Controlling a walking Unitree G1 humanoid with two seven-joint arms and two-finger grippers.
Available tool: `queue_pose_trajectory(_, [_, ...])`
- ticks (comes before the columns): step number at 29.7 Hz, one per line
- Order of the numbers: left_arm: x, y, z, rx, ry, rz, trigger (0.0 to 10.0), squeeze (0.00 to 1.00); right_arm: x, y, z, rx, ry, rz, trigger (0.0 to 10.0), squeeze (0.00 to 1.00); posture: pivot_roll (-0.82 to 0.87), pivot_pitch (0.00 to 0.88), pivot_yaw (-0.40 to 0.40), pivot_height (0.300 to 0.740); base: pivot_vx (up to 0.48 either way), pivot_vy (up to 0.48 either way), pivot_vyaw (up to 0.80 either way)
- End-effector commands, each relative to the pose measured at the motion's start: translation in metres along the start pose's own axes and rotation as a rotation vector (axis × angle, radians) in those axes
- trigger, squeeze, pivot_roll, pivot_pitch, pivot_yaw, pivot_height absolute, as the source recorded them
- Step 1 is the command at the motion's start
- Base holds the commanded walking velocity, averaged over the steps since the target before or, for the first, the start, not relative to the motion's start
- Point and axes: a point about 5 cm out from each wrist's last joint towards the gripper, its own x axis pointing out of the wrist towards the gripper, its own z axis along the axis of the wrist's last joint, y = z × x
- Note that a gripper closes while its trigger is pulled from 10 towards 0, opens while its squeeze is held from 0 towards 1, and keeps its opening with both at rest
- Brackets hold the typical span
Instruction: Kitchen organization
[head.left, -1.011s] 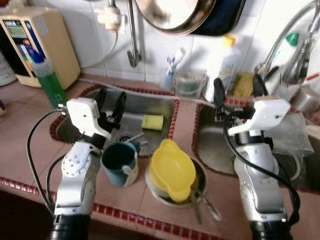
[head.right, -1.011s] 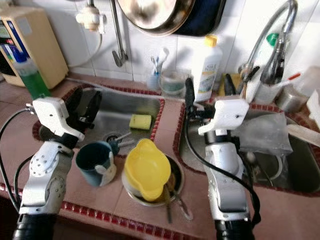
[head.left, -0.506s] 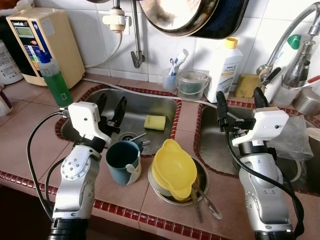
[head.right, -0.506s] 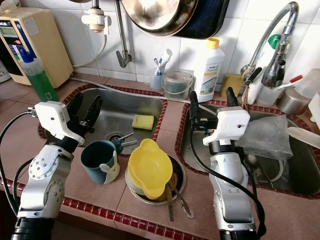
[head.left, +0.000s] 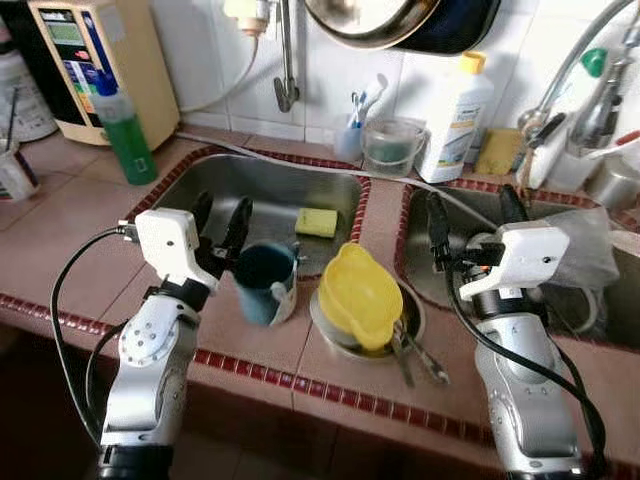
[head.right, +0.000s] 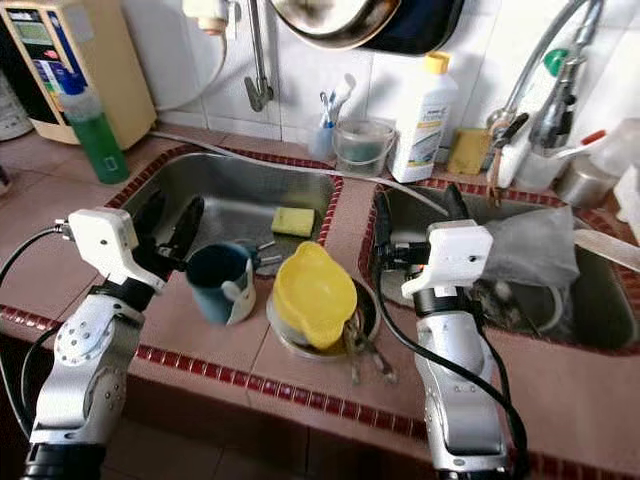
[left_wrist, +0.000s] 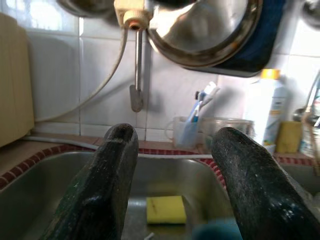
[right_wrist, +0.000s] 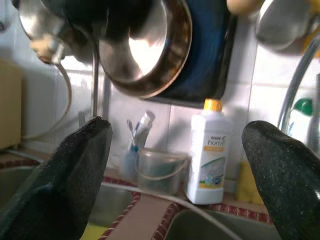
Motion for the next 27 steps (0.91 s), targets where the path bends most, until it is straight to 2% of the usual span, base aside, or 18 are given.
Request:
queue_pose_trajectory(1, [0.0,-0.002,0.004,0.001,-0.014,0.001,10.0,0.0,0.001,0.0,0.002,-0.009,0.002,0.011,10.0,0.0,-0.09,0.005,0.029,0.74,0.0,0.0,0.0])
queue_pose_trajectory(14, [0.0,-0.008,0.002,0.019,0.018,-0.062,10.0,0.0,-0.002,0.003,-0.001,-0.005,0.032,0.021,10.0,0.0,-0.09,0.011,0.024,0.74,0.0,0.0,0.0])
queue_pose_trajectory(20, [-0.002,-0.017,-0.002,0.067,0.055,-0.146,10.0,0.0,-0.007,0.002,-0.015,0.035,0.133,0.003,10.0,0.0,-0.09,0.025,0.023,0.74,0.0,0.0,0.0])
queue_pose_trajectory(23, [-0.003,-0.022,-0.005,0.033,0.083,-0.158,10.0,0.0,-0.01,0.002,-0.019,0.058,0.174,0.008,10.0,0.0,-0.09,0.034,0.021,0.74,0.0,0.0,0.0])
queue_pose_trajectory(27, [-0.004,-0.027,-0.006,0.031,0.09,-0.166,10.0,0.0,-0.012,0.002,-0.023,0.08,0.22,0.014,10.0,0.0,-0.09,0.043,0.013,0.74,0.0,0.0,0.0])
